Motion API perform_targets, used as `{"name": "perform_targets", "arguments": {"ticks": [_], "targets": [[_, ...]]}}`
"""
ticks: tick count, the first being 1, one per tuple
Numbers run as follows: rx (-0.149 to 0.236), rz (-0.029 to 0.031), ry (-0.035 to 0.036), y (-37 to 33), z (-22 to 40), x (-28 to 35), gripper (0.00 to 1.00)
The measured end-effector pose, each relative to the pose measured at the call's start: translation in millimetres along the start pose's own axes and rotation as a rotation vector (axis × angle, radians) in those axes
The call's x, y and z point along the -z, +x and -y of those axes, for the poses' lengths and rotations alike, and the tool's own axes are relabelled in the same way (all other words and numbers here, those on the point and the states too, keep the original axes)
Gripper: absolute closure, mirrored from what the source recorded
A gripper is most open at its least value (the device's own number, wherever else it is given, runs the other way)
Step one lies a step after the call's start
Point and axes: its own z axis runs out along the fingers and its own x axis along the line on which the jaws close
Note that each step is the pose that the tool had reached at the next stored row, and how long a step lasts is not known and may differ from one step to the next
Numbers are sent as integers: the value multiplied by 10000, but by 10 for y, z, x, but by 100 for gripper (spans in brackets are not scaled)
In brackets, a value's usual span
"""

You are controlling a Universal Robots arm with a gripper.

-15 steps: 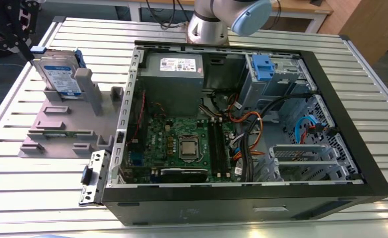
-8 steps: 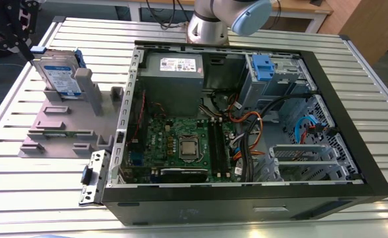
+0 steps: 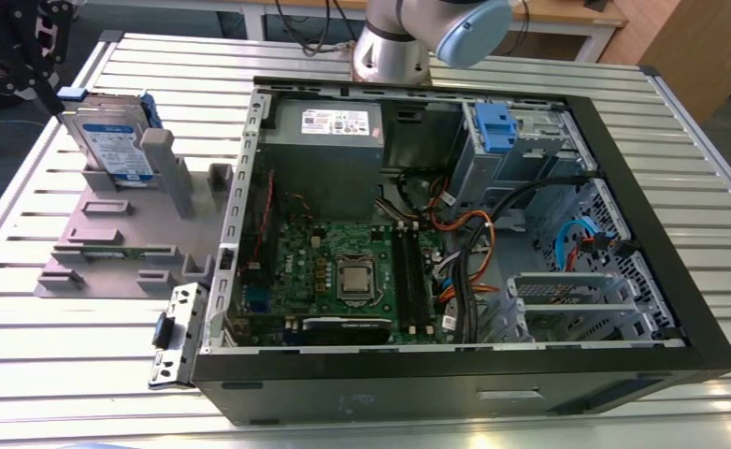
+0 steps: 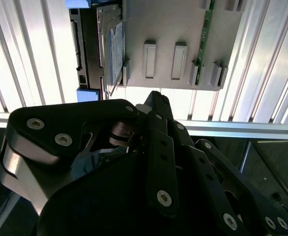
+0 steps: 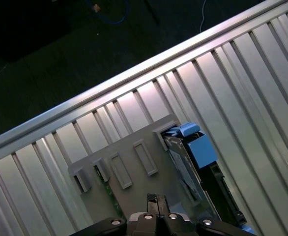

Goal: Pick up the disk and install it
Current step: 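Pick up the disk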

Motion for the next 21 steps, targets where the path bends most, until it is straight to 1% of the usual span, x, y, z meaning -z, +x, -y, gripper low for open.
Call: {"name": "perform_targets", "arguments": {"ticks": [21], "targets": [[237, -9, -6, 0, 0, -1, 89]]}}
